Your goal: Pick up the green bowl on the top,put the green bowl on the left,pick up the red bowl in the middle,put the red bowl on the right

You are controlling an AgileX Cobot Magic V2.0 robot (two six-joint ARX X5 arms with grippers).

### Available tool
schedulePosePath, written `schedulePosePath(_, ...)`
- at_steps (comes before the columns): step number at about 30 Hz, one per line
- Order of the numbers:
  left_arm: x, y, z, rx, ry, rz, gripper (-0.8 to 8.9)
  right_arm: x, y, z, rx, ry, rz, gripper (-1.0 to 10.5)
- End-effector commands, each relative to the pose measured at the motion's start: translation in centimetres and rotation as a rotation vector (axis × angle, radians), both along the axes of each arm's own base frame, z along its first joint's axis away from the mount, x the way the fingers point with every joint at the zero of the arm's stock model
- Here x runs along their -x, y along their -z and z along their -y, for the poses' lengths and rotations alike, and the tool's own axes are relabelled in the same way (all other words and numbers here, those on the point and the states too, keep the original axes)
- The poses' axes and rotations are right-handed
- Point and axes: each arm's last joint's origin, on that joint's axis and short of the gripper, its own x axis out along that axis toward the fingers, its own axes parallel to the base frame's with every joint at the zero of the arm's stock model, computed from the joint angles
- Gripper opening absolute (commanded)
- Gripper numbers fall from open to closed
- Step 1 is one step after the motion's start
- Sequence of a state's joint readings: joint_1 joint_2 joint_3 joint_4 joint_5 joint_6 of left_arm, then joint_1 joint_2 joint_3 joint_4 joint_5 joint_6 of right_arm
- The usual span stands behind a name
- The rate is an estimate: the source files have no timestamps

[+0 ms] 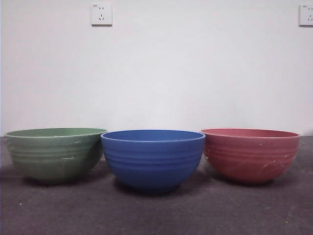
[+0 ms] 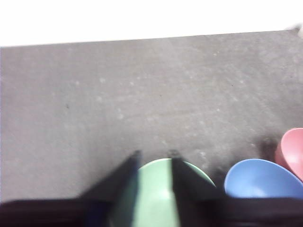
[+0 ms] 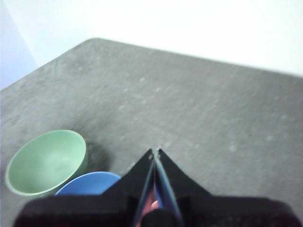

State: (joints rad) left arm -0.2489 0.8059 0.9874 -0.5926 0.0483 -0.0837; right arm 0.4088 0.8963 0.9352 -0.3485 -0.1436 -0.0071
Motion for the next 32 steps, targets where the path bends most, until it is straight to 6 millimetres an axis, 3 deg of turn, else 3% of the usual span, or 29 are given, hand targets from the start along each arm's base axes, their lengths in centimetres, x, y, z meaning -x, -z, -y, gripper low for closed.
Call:
schedulePosePath(1, 0.9, -0.2, -0.2, -0.028, 0.023, 0.050, -0.08, 1.2, 1.5, 0.2, 0.011, 0.047, 0.031, -0.1)
schedulePosePath(5, 2.5, 1.4, -0.6, -0.031, 0.027, 0.093, -0.08, 3.6, 3.6, 0.9, -0.055, 0.047, 0.112, -0.1)
schedulePosePath(11, 4.4, 6.8, -1.1, -0.015, 0.027, 0.138, -0.08, 6.3, 6.8, 2.2, -0.128, 0.123, 0.132, -0.1)
schedulePosePath(14, 4.6, 8.5, -1.1, -0.019, 0.023, 0.126, -0.08, 6.7, 7.2, 2.7, -0.161, 0.209, 0.094, -0.1)
schedulePosePath(18, 4.4, 9.1, -1.1, -0.031, 0.025, 0.063, -0.03, 6.6, 7.2, 2.9, -0.152, 0.285, 0.101, 0.0)
schedulePosePath(32, 4.7, 9.8, -1.2, -0.044, 0.027, -0.011, -0.03, 6.6, 7.2, 2.9, -0.152, 0.283, 0.101, 0.0)
